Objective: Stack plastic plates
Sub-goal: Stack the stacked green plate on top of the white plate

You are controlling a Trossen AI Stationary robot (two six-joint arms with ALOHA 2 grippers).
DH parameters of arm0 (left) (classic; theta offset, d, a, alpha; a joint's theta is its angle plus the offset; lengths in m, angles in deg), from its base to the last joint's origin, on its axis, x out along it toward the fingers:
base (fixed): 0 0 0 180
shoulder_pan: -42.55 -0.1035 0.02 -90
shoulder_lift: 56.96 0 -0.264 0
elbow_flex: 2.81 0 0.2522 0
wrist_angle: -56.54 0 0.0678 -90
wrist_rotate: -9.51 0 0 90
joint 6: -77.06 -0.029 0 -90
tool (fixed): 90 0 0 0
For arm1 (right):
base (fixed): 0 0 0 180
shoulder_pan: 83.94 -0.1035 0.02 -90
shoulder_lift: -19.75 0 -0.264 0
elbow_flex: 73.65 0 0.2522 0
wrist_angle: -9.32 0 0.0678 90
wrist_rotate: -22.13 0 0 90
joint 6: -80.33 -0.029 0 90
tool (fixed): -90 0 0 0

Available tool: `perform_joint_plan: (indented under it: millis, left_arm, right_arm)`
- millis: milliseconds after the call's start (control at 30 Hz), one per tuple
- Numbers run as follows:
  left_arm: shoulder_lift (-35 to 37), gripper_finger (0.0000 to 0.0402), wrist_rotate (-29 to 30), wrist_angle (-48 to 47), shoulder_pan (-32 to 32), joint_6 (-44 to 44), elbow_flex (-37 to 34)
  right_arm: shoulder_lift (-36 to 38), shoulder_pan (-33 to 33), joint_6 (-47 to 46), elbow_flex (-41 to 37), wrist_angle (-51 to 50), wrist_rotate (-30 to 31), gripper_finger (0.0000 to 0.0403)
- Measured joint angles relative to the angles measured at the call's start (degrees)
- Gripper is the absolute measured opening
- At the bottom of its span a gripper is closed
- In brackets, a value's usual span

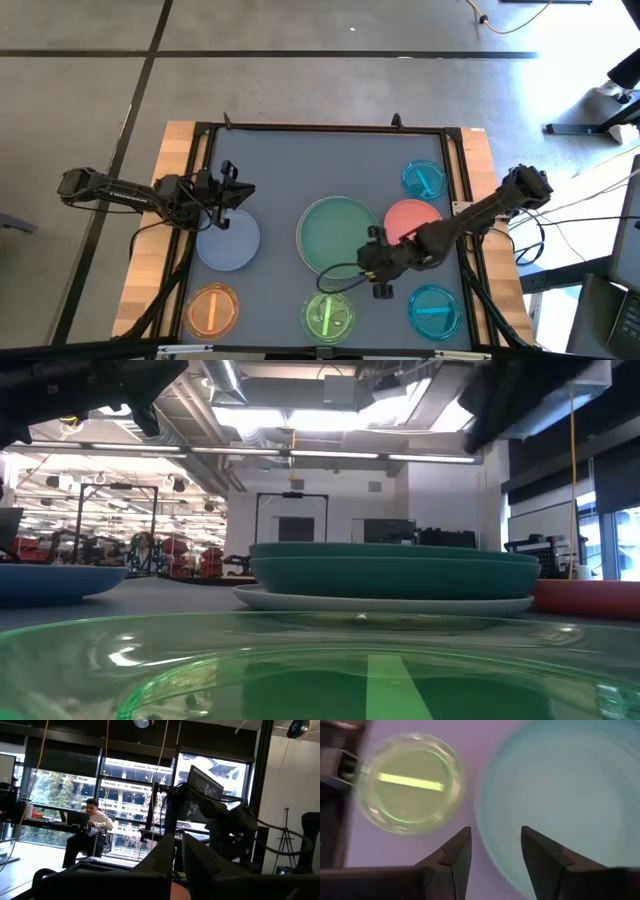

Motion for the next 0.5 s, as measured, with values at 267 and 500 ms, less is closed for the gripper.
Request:
perform_joint_plan:
  millis: [267,500]
  left_arm:
    - [0.01,0.0032,-0.51,0.00,0.09,1.30,0.00]
    - [0.01,0.0032,-0.51,0.00,0.09,1.30,0.00]
  right_arm:
    - [5.19,-5.16,-22.91,-11.45,-11.23,3.84,0.0146]
    - [7.08,-7.65,-35.80,-21.82,-10.38,3.30,0.0142]
